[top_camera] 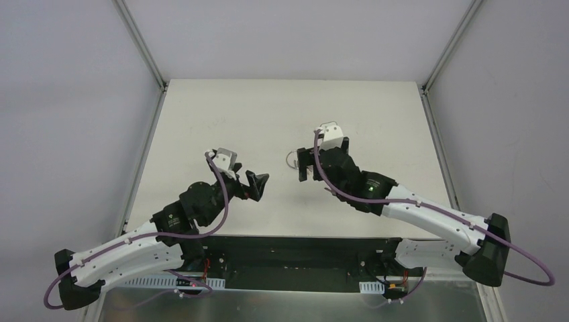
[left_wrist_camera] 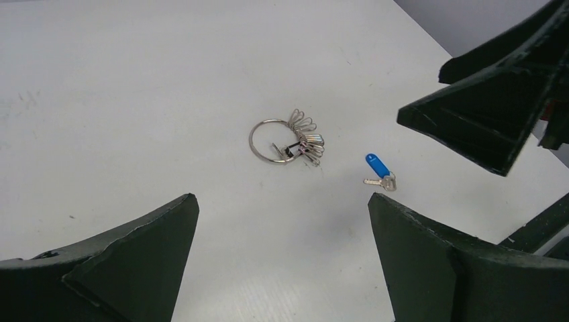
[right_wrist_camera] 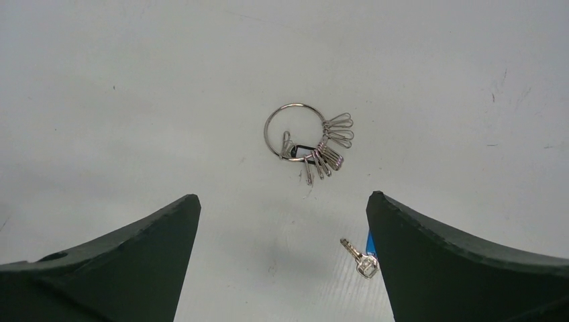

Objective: Put the keys on the keyring

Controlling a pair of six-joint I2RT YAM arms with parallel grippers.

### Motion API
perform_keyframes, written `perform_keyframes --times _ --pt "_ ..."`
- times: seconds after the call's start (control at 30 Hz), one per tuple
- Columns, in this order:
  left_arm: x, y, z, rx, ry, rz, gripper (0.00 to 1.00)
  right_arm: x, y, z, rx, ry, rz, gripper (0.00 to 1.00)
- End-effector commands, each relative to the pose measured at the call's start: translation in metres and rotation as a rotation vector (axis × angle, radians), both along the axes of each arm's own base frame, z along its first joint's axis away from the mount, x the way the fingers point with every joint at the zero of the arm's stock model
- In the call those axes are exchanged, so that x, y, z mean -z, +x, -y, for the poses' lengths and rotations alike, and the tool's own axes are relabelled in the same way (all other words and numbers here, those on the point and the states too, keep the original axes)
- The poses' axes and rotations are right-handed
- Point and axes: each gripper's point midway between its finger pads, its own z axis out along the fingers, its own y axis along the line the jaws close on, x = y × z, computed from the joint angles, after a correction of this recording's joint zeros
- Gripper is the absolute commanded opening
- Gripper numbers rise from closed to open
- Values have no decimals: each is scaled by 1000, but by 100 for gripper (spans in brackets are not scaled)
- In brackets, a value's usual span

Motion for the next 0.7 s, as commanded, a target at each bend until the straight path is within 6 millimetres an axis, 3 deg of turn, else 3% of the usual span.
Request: perform_keyframes --times 0.0,0.13,0.37,0.67 --pt "-20 6 -10 -73 -17 -4 99 -31 -3 21 73 53 25 99" --pt "-24 12 -19 -140 -20 0 99 -47 3 44 185 53 81 99" --pt "-21 22 -20 -203 11 -13 99 -47 6 70 281 -68 85 99" --pt "-29 21 -17 -185 31 -8 100 -85 3 75 291 74 152 99"
